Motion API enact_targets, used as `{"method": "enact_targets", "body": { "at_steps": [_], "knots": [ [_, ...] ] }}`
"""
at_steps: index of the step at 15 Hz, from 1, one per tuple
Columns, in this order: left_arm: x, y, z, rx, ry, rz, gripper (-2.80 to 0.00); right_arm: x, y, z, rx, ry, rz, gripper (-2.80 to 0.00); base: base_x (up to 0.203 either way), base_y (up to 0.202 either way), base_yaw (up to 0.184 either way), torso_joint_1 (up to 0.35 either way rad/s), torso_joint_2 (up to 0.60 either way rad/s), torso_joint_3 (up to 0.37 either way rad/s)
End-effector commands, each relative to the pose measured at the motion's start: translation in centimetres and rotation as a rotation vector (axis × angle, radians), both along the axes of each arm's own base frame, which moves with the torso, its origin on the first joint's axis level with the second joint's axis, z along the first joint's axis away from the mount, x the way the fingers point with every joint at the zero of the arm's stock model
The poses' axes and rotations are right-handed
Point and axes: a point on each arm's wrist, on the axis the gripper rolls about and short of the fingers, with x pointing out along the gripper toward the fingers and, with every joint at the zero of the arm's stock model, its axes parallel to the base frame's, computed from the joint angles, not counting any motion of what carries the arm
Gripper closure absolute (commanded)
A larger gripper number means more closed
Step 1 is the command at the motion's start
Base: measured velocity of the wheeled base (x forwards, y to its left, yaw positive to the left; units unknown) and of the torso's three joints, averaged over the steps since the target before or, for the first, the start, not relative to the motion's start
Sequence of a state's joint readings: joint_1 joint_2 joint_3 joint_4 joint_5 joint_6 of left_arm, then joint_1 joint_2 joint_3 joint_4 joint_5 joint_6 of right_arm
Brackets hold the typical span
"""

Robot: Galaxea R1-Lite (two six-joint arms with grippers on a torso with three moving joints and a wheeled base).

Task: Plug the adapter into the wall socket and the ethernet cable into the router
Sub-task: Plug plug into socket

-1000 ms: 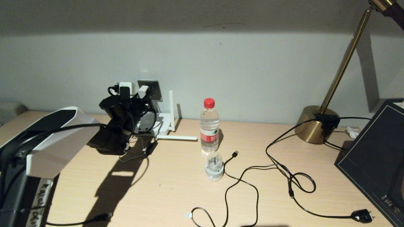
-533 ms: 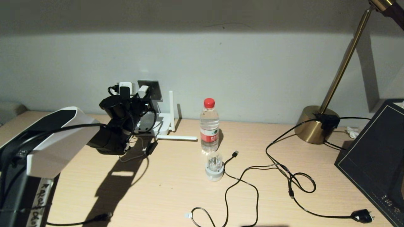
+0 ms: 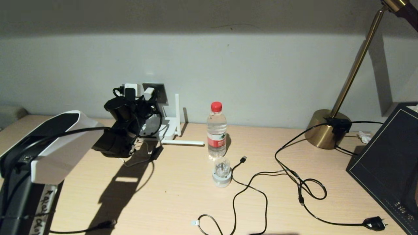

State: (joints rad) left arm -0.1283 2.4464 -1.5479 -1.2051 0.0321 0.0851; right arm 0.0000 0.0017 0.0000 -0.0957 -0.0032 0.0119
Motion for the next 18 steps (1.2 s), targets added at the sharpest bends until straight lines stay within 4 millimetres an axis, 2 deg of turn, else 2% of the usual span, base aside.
{"method": "enact_targets", "body": {
  "at_steps": [1, 18],
  "knots": [
    [0.1, 0.0, -0.3, 0.000, 0.000, 0.003, 0.00, 0.3, 0.0, -0.9, 0.000, 0.033, 0.001, 0.00, 0.000, 0.000, 0.000, 0.000, 0.00, 0.000],
    [1.9, -0.2, -1.3, -0.003, -0.018, 0.005, 0.00, 0.3, 0.0, -0.9, 0.000, 0.033, 0.000, 0.00, 0.000, 0.000, 0.000, 0.000, 0.00, 0.000]
  ]
}}
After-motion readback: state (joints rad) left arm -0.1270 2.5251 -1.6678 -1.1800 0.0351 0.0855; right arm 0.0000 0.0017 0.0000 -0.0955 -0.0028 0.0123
